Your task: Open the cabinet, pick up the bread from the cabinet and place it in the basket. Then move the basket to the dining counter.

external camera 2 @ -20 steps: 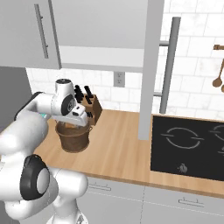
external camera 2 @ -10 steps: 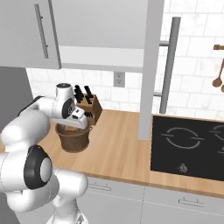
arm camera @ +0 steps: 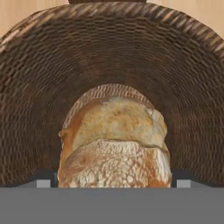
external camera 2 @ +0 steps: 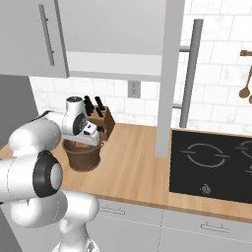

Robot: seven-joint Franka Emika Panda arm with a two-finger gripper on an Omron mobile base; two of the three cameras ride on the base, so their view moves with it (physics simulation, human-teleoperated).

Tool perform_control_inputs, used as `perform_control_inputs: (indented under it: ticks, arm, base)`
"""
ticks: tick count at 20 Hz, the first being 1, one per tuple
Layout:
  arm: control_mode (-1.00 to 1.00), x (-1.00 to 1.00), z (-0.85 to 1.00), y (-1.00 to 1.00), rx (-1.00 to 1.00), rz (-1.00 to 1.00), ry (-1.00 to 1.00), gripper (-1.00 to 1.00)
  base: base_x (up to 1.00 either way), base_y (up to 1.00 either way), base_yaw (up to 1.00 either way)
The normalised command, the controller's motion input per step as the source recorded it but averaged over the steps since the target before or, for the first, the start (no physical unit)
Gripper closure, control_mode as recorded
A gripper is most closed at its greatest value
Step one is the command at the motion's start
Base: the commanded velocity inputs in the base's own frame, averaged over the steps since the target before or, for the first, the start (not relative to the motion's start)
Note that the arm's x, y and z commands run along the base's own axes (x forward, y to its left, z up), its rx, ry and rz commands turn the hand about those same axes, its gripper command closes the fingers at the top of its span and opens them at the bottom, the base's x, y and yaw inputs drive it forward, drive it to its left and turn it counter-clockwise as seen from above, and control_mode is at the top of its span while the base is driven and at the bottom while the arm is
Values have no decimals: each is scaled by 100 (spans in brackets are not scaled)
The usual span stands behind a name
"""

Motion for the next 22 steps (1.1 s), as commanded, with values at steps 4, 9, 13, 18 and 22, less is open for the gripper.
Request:
perform_control_inputs:
  ticks: [4, 9, 13, 18, 22]
  arm:
    - [-100, 19, -25, 1, 0, 0, 0, 100]
    - [-100, 25, -28, 2, 0, 0, 0, -100]
    - [-100, 21, -11, 4, 0, 0, 0, -100]
    - [-100, 4, 0, 0, 0, 0, 0, -100]
    - [-100, -13, 1, 0, 0, 0, -2, -100]
  base:
    - [0, 0, 0]
    - [0, 0, 0]
    - [0, 0, 0]
    - [0, 0, 0]
    - [0, 0, 0]
